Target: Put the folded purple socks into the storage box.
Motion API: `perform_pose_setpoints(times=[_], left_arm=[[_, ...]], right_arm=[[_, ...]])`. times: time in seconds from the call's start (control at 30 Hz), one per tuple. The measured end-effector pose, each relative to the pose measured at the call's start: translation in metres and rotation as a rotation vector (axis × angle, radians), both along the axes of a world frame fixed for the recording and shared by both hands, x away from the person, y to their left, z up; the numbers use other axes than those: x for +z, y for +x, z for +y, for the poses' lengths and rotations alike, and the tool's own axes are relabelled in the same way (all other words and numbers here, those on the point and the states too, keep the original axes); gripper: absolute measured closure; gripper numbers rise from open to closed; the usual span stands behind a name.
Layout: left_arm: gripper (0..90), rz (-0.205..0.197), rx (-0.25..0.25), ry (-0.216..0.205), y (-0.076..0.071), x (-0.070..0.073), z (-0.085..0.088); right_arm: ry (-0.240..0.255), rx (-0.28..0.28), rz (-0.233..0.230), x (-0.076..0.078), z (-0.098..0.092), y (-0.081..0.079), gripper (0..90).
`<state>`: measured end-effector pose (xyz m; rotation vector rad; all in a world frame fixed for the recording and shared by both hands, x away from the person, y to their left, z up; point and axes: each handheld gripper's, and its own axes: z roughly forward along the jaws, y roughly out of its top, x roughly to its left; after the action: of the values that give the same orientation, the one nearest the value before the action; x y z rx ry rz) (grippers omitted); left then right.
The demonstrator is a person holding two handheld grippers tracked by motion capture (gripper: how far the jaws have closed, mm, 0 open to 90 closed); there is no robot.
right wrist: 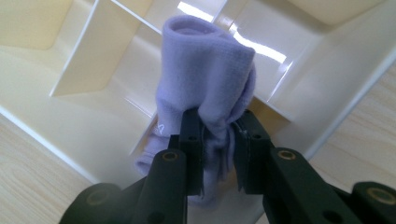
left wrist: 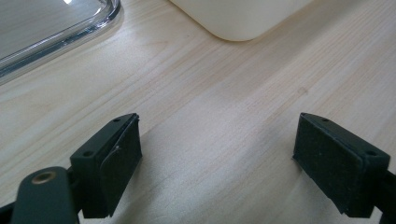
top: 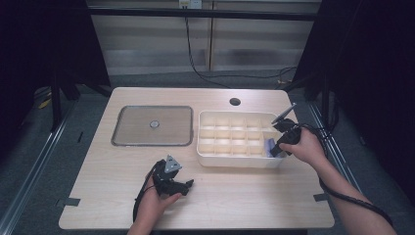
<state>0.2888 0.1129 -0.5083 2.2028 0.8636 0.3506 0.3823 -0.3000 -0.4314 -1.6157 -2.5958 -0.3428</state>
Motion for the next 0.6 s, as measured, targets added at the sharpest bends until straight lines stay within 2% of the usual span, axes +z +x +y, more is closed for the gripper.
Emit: perform_pose_setpoints(times=[0.33, 0.6], left_arm=[[14.6, 0.0, 0.0, 0.0, 0.0, 0.0, 0.0], [14.6, 0.0, 0.0, 0.0, 0.0, 0.0, 0.0]], right_arm=[[-0.009, 0.018, -0.029, -0.0006, 0.002, -0.0026, 72.2], [-0.017, 0.03, -0.032, 0.0012, 0.0029, -0.0038, 70.1]])
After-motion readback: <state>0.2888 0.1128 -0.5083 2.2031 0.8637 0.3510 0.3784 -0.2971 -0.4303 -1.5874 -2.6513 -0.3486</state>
